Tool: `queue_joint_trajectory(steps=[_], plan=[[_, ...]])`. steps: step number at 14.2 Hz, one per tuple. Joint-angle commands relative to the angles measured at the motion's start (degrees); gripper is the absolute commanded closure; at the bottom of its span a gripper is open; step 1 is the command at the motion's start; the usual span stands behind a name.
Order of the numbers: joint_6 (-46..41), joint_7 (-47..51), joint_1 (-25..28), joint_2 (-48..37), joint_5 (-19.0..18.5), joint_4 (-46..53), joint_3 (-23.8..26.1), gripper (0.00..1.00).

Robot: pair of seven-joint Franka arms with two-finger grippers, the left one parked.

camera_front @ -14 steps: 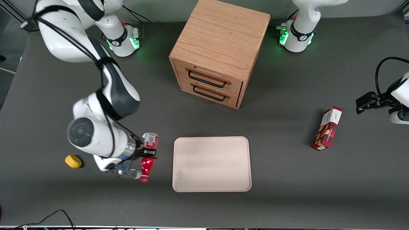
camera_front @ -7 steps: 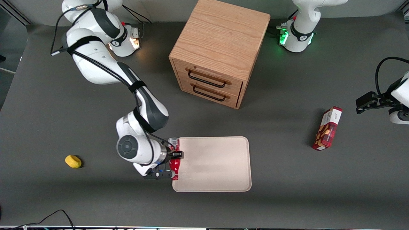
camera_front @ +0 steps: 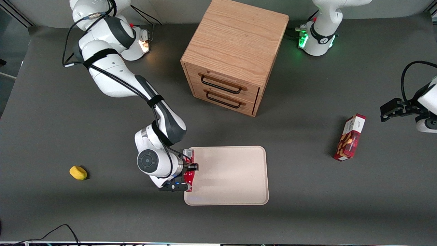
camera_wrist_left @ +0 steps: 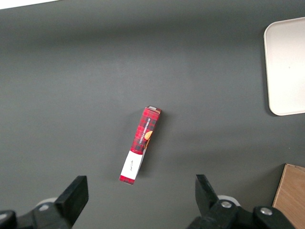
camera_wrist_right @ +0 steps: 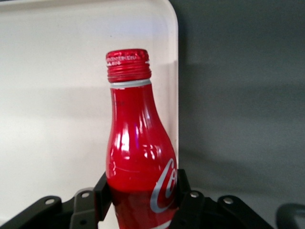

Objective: Place coke bottle on tray
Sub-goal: 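Lower the bottle onto the tray and open the right gripper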

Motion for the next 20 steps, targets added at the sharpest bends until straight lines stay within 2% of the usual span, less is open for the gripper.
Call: queue_joint_trajectory(steps=[1,5,6,7,8,20], plan=[[1.17,1.51,1.22,1.26,0.65,2.12,-0.62,0.87],[3.55,1.42,1.31,2.05,0.65,1.94,-0.62,0.86],[3.56,1.42,1.31,2.05,0.56,1.85,-0.62,0.84],[3.56,1.51,1.31,2.05,0.56,1.76,-0.62,0.75],[3.64,1.59,1.31,2.05,0.64,1.59,-0.62,0.01],[3.73,1.68,1.31,2.06,0.56,0.88,-0.71,0.0]])
